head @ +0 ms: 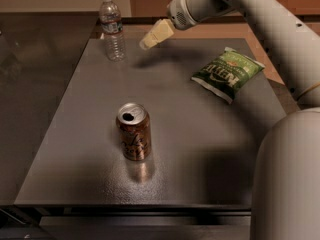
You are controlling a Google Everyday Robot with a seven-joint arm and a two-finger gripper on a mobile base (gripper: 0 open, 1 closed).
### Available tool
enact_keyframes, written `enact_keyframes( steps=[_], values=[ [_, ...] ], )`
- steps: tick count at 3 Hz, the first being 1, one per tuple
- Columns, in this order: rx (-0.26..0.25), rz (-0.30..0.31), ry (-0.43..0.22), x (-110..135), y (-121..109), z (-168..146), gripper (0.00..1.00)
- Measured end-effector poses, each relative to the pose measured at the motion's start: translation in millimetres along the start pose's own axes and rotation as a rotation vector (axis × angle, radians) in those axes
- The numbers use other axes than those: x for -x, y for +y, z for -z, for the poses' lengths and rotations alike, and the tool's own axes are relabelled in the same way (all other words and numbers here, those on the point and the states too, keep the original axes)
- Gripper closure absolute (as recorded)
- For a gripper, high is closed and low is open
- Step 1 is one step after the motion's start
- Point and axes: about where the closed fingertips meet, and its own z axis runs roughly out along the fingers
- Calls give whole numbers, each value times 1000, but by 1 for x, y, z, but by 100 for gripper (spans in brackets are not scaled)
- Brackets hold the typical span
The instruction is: Move water bottle near orange can
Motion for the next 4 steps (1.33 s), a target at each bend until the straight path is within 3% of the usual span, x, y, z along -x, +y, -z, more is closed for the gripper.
enact_keyframes(
  steps=[2, 3, 4],
  values=[
    [53, -15, -66, 21, 22, -38, 0],
    [48, 24, -138, 34, 30, -49, 0],
    [48, 24, -138, 34, 30, -49, 0]
  ],
)
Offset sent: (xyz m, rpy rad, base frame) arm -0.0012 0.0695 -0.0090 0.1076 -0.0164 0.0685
